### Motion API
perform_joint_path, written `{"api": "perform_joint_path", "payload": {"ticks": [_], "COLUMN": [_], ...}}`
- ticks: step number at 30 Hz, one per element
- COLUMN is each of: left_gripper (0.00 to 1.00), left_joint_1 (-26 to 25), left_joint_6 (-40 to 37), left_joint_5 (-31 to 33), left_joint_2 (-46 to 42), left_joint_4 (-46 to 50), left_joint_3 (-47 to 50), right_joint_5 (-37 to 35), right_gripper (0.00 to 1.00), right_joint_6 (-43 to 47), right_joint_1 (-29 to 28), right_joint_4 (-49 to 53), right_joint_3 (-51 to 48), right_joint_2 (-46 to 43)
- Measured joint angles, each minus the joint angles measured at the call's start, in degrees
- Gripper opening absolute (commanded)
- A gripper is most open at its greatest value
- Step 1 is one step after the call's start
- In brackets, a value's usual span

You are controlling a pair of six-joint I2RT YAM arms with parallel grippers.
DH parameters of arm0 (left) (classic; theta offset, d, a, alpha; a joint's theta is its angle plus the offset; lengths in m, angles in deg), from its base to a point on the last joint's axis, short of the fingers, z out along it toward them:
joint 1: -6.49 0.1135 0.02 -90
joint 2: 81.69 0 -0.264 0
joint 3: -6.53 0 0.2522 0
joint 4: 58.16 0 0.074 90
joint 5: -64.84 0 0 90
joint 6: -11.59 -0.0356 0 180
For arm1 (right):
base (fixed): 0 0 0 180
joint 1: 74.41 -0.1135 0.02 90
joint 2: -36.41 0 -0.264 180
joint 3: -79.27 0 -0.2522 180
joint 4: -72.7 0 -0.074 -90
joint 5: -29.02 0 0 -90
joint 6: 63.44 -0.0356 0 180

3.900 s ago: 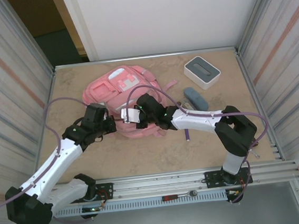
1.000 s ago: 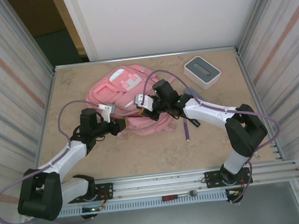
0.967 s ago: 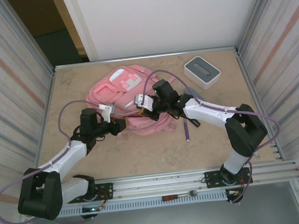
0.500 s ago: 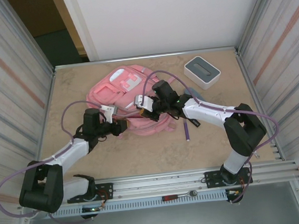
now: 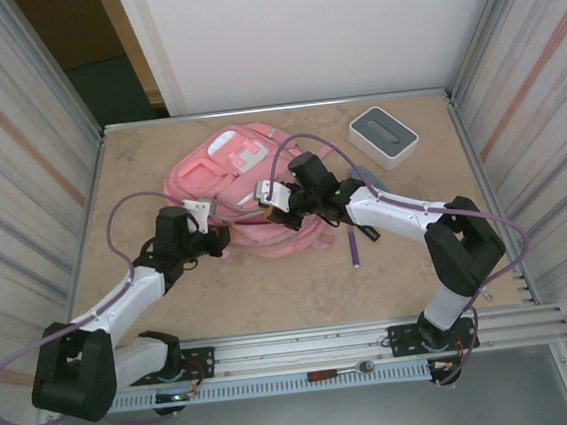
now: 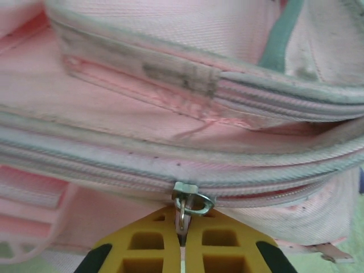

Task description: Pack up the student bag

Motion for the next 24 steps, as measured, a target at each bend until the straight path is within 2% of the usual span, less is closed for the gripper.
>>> {"api": "perform_joint_path", "payload": {"ticks": [11, 16, 21, 22, 24], "left_gripper": [0.0, 0.0, 0.0, 0.02, 0.19], "left_joint_1": [5.5, 8.5, 8.7, 8.7, 8.7], "left_joint_6": [2.0, 3.6, 4.7, 4.9, 5.0], "left_joint_5": [7.0, 8.4, 8.0, 8.1, 8.5], "left_joint_2": [0.7, 7.0, 12.2, 12.4, 12.0], "left_joint_4": [6.7, 9.2, 11.4, 11.5, 11.7], "left_joint_3": [-3.6, -8.2, -12.4, -12.8, -13.0], "right_joint_5": [-0.1, -0.3, -0.2, -0.2, 0.0], "right_gripper": [0.02, 0.01, 0.01, 0.01, 0.02], "right_joint_6": [0.0, 0.0, -1.0, -1.6, -2.8], "right_joint_1": [0.0, 0.1, 0.1, 0.1, 0.0], "right_joint_4": [-0.3, -1.7, -3.1, -3.3, -3.5], "right_joint_3": [0.0, -0.5, -0.6, -0.6, -0.5], "right_joint_2": [-0.7, -1.6, -1.6, -1.6, -1.6]}}
